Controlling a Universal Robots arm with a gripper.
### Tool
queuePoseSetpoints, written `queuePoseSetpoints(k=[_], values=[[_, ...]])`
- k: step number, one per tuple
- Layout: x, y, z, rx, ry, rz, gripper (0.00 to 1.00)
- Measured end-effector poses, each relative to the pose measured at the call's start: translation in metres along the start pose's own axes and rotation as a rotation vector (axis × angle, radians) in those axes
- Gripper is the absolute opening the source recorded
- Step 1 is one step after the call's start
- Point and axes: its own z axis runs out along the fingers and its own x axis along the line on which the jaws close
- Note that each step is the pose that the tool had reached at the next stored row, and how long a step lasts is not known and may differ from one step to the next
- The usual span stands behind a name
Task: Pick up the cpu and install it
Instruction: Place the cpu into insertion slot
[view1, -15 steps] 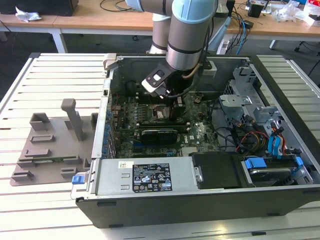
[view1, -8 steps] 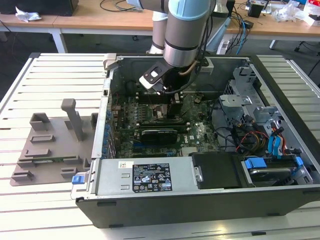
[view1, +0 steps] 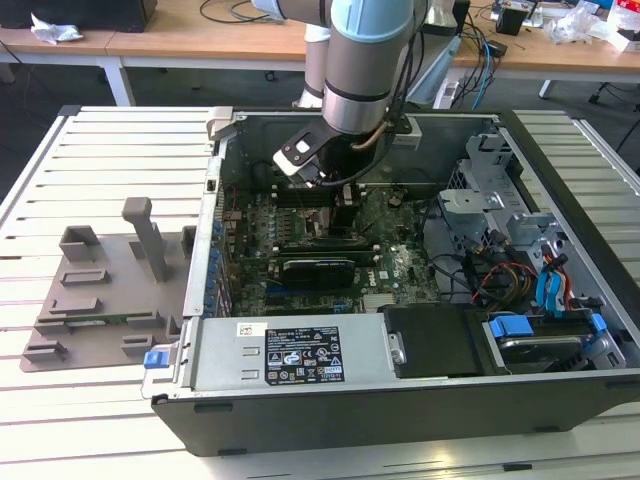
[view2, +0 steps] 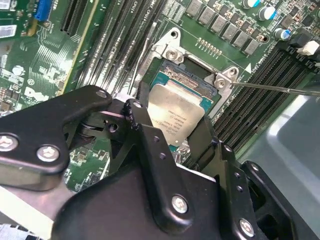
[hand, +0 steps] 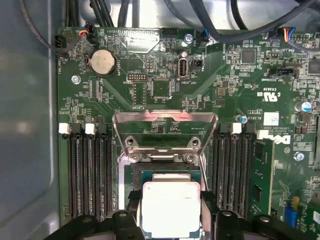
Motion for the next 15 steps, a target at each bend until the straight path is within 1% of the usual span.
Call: queuePoseSetpoints(k=[1, 5, 9, 12, 15], values=[[0.0005, -0.0002, 0.0035, 0.0000, 0.0001, 0.000, 0.55], [0.0016, -0.0009, 0.0090, -0.0001, -0.0001, -0.003, 0.55], [0.0027, -0.0009, 0.0117, -0.0001, -0.0002, -0.005, 0.55], [0.0038, -0.0014, 0.0158, 0.0002, -0.0008, -0.005, 0.55], [0.0039, -0.0014, 0.0161, -0.0001, -0.0001, -0.005, 0.55]])
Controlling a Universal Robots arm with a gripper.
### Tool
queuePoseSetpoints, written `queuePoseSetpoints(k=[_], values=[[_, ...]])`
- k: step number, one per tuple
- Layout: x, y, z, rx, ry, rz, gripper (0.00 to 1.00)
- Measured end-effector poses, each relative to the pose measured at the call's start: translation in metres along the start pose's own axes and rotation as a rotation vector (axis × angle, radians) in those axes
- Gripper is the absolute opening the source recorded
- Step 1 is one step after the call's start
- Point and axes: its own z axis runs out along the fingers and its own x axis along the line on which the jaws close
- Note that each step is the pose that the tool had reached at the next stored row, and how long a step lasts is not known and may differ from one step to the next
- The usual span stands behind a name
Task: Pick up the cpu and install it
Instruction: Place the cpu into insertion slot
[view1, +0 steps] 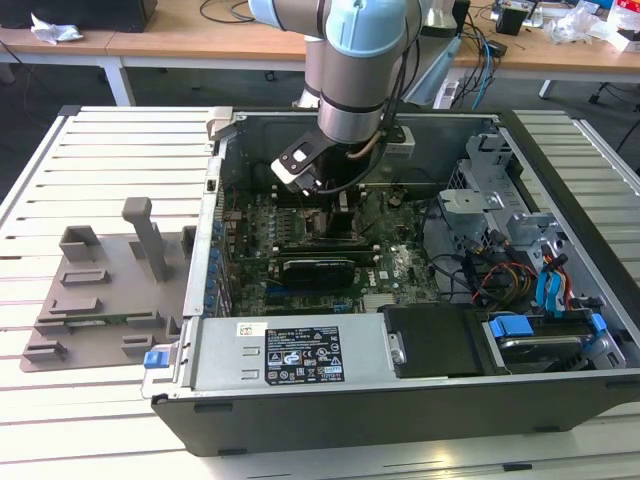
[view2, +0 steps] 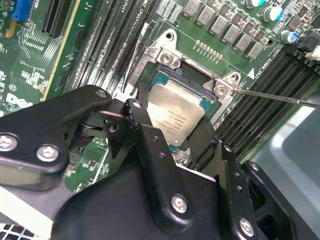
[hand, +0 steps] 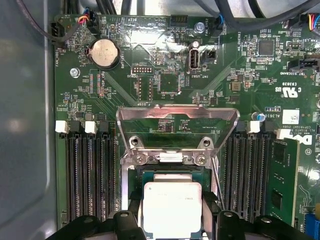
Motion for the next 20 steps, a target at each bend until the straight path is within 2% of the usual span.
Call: queuePoseSetpoints(k=[1, 2, 10, 11, 12, 13, 14, 20], values=[[0.0001, 0.0001, 0.0003, -0.0004, 0.0006, 0.000, 0.56], [0.0001, 0.0001, 0.0003, -0.0002, 0.0003, 0.000, 0.68], [0.0000, -0.0001, -0.0025, -0.0001, 0.0009, 0.000, 0.68], [0.0000, -0.0001, -0.0025, -0.0001, 0.0008, 0.000, 0.67], [0.0000, -0.0001, -0.0025, 0.0000, 0.0009, 0.000, 0.60], [-0.0001, -0.0001, -0.0025, 0.0001, 0.0008, 0.000, 0.60], [-0.0001, -0.0002, -0.0026, 0.0001, 0.0007, 0.000, 0.54], [0.0001, -0.0001, -0.0037, -0.0003, 0.0017, 0.000, 0.54]])
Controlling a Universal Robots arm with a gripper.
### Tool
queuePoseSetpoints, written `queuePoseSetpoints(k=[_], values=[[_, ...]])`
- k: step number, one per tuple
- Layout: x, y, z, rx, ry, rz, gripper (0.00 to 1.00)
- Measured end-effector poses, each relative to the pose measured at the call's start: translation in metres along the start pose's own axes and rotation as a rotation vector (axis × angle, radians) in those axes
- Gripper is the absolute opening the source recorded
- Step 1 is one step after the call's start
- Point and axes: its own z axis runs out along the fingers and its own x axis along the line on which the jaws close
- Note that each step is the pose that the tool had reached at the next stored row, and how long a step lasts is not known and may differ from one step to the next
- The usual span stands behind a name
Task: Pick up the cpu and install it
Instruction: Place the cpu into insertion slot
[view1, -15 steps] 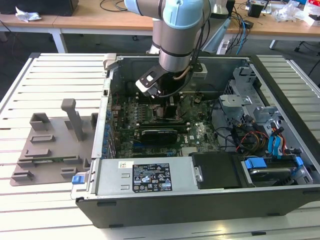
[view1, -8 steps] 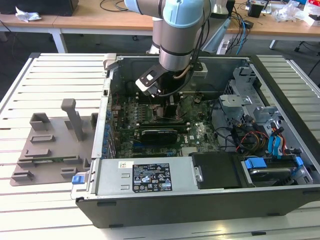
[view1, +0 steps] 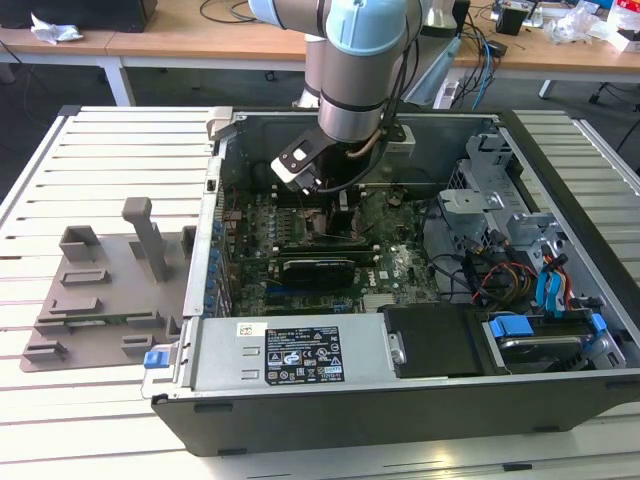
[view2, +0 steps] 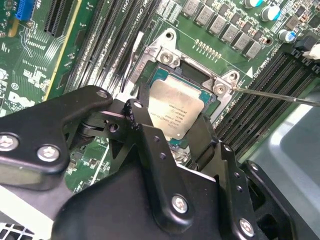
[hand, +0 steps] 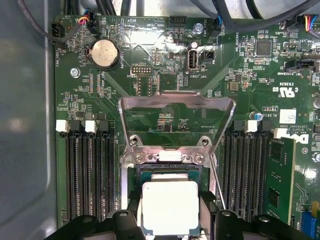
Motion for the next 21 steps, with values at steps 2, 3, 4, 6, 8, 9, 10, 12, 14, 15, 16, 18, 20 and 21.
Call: queuePoseSetpoints(k=[2, 3, 4, 6, 8, 9, 10, 12, 14, 15, 16, 18, 20, 21], values=[[-0.0001, -0.0001, -0.0004, 0.0002, 0.0016, 0.006, 0.54], [-0.0001, -0.0001, -0.0005, 0.0005, 0.0022, 0.008, 0.54], [-0.0001, 0.0007, -0.0005, 0.0015, 0.0030, 0.011, 0.54], [-0.0002, 0.0020, -0.0002, 0.0036, 0.0041, 0.020, 0.54], [-0.0002, 0.0024, 0.0006, 0.0046, 0.0046, 0.026, 0.54], [-0.0002, 0.0024, 0.0007, 0.0046, 0.0045, 0.026, 0.54], [-0.0002, 0.0024, 0.0008, 0.0046, 0.0045, 0.026, 0.54], [-0.0002, 0.0024, 0.0010, 0.0046, 0.0045, 0.026, 0.54], [-0.0001, 0.0025, 0.0013, 0.0044, 0.0047, 0.026, 0.62], [-0.0002, 0.0025, 0.0013, 0.0045, 0.0045, 0.026, 0.62], [-0.0001, 0.0025, 0.0014, 0.0045, 0.0046, 0.026, 0.62], [-0.0001, 0.0025, 0.0015, 0.0045, 0.0046, 0.026, 0.62], [-0.0001, 0.0025, 0.0017, 0.0045, 0.0046, 0.026, 0.62], [-0.0001, 0.0025, 0.0018, 0.0045, 0.0046, 0.026, 0.62]])
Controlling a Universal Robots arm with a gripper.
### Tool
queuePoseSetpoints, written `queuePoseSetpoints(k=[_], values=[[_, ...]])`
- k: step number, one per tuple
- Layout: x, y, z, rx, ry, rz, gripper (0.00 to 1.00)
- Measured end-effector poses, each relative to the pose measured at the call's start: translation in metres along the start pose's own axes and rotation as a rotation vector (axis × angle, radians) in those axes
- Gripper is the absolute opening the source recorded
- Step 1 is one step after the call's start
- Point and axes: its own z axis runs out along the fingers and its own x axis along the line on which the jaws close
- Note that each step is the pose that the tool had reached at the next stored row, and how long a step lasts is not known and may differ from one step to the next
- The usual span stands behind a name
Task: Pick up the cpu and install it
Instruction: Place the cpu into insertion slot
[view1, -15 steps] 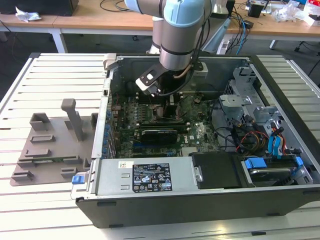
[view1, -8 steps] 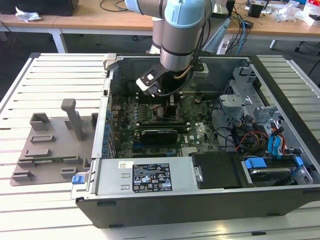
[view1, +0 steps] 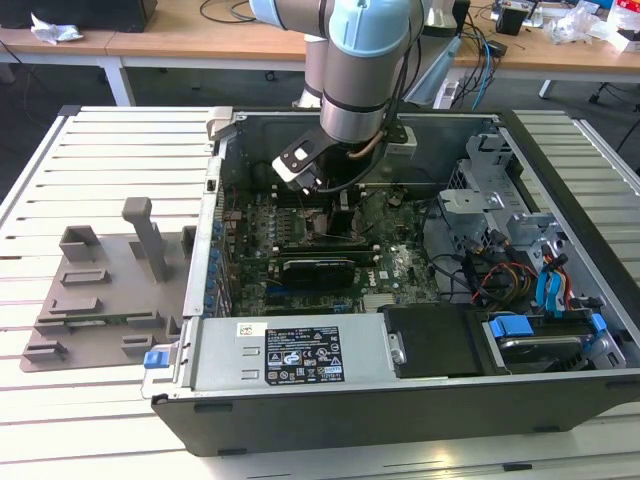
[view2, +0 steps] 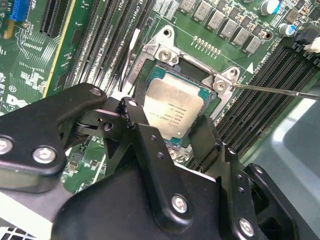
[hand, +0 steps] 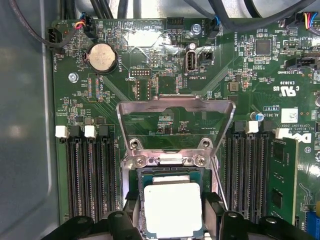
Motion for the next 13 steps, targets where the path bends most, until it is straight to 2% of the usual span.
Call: queuePoseSetpoints(k=[1, 2, 8, 9, 10, 13], values=[[0.0000, 0.0000, 0.0001, 0.0000, 0.0000, 0.000, 0.60], [0.0000, 0.0000, 0.0002, 0.0001, -0.0001, 0.000, 0.55], [0.0000, 0.0000, 0.0006, 0.0000, -0.0001, 0.000, 0.55], [0.0001, 0.0001, 0.0008, -0.0003, 0.0005, 0.000, 0.55], [0.0000, 0.0000, 0.0008, 0.0000, 0.0000, 0.000, 0.62], [0.0000, 0.0000, 0.0007, 0.0000, -0.0002, 0.000, 0.62]])
